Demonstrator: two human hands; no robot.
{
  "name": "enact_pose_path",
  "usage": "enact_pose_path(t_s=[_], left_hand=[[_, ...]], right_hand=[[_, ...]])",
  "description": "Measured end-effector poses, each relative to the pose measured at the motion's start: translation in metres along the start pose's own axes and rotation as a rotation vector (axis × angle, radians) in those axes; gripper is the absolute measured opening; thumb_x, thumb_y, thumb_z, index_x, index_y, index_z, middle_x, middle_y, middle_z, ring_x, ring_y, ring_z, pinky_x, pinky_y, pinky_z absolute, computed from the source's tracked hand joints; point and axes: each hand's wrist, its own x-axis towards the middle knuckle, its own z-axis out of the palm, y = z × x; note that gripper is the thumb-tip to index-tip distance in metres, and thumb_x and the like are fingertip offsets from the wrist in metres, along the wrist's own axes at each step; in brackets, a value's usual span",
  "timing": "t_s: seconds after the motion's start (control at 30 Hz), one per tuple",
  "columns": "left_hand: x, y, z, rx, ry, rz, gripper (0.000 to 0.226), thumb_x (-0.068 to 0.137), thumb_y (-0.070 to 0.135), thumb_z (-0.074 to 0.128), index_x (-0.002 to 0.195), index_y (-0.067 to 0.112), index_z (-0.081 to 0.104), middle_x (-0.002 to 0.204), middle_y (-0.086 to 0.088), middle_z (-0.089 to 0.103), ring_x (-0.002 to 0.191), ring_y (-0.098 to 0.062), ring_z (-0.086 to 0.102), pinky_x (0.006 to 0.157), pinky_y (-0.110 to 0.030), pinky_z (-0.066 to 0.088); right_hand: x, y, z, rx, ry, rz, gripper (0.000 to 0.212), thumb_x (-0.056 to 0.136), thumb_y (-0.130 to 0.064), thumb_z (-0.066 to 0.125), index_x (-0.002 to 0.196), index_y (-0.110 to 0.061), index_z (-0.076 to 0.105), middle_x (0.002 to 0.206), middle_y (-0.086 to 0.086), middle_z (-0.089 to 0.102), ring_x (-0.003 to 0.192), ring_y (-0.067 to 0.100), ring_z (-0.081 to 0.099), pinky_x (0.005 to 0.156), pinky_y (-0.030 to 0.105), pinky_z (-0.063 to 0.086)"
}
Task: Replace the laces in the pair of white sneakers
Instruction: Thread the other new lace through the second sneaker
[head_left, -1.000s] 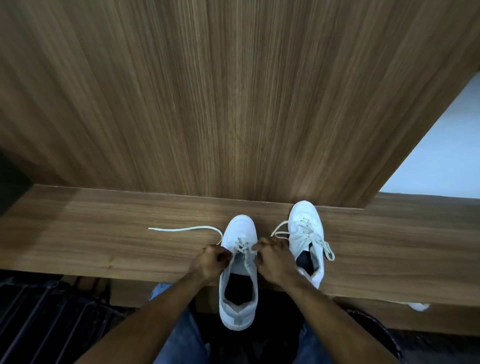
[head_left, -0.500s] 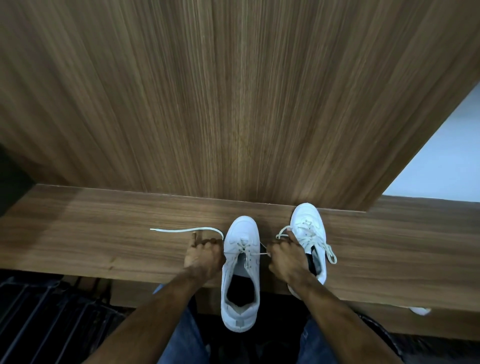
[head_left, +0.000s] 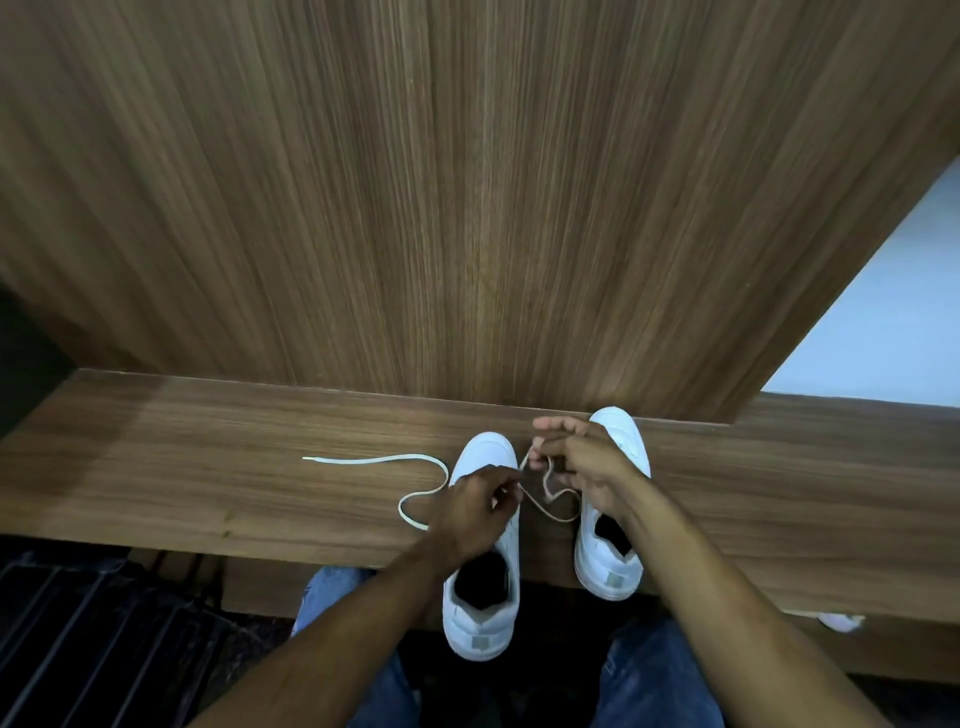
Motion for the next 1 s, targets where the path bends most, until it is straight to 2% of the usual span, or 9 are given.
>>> enact_pose_path(t_s=[0.13,0.2,0.3,0.4,0.53,0.63,0.73,0.8,1.0], left_hand=[[0.004,0.034,0.013,-0.529,-0.042,-0.158,0.014,0.098,0.009,0.050,0.105,0.009,0.063,0.087,0.006,0.066,0.071,0.014,0.058,0.066,-0.006,0.043],[0.006,0.041,0.015,-0.604,-0.035,-0.202,0.016,0.099,0.004,0.046,0.093,0.009,0.060,0.074,0.012,0.062,0.062,0.014,0.057,0.062,-0.007,0.041],[0.007,0.026,0.005,-0.506,-0.045,-0.151,0.026,0.100,0.011,0.047,0.078,0.011,0.059,0.059,0.013,0.061,0.060,0.004,0.056,0.064,-0.015,0.042],[0.011,-0.010,-0.021,-0.206,-0.067,-0.103,0.022,0.099,0.019,0.050,0.079,0.023,0.057,0.065,0.008,0.062,0.066,-0.018,0.061,0.066,-0.032,0.050],[0.007,-0.055,-0.052,0.203,-0.024,-0.211,0.022,0.092,0.031,0.054,0.073,0.041,0.050,0.073,0.011,0.058,0.084,-0.025,0.062,0.074,-0.037,0.050],[0.007,-0.054,-0.054,0.228,-0.014,-0.189,0.020,0.090,0.039,0.053,0.070,0.039,0.051,0.069,0.012,0.058,0.081,-0.024,0.061,0.073,-0.037,0.050],[0.011,-0.037,-0.042,0.170,-0.017,-0.099,0.018,0.093,0.038,0.055,0.076,0.032,0.056,0.067,0.014,0.058,0.074,-0.019,0.059,0.072,-0.035,0.050],[0.015,-0.029,-0.032,0.151,-0.022,-0.049,0.018,0.094,0.037,0.054,0.083,0.025,0.062,0.076,0.009,0.065,0.078,-0.020,0.062,0.073,-0.037,0.050],[0.017,-0.035,-0.027,0.191,-0.004,-0.047,0.015,0.094,0.032,0.058,0.092,0.024,0.070,0.088,0.006,0.070,0.082,-0.017,0.064,0.073,-0.034,0.050]], right_hand=[[0.000,-0.010,0.012,0.140,0.025,-0.009,0.023,0.091,0.001,0.056,0.109,-0.012,0.062,0.081,0.006,0.071,0.078,0.017,0.067,0.068,0.031,0.051],[0.000,-0.010,0.013,0.182,0.043,-0.012,0.022,0.091,0.003,0.055,0.107,-0.011,0.061,0.081,0.007,0.070,0.077,0.018,0.067,0.071,0.033,0.054],[0.005,-0.005,0.001,0.252,0.134,-0.018,0.023,0.090,0.007,0.053,0.102,-0.010,0.061,0.082,0.008,0.069,0.076,0.018,0.067,0.073,0.031,0.056],[0.016,0.009,-0.021,0.218,0.311,-0.040,0.024,0.087,0.010,0.050,0.098,-0.008,0.062,0.074,0.008,0.067,0.065,0.017,0.063,0.066,0.029,0.052],[0.024,0.036,-0.039,-0.439,0.519,-0.120,0.029,0.081,-0.001,0.051,0.086,-0.021,0.071,0.084,0.005,0.073,0.078,0.023,0.067,0.074,0.033,0.054],[0.017,0.049,-0.026,-0.888,0.424,-0.305,0.025,0.082,-0.010,0.057,0.095,-0.026,0.071,0.110,0.003,0.064,0.102,0.025,0.062,0.085,0.036,0.052],[0.013,0.059,0.002,-1.055,0.133,-0.439,0.034,0.086,-0.019,0.061,0.120,-0.023,0.063,0.128,0.002,0.049,0.120,0.023,0.050,0.095,0.034,0.046],[0.015,0.068,0.016,-1.120,0.027,-0.512,0.031,0.090,-0.025,0.059,0.120,-0.019,0.064,0.135,0.002,0.047,0.129,0.021,0.041,0.103,0.033,0.039],[0.024,0.063,-0.003,-1.105,0.196,-0.618,0.019,0.086,-0.014,0.059,0.094,-0.017,0.077,0.114,0.001,0.066,0.116,0.021,0.055,0.101,0.032,0.038]])
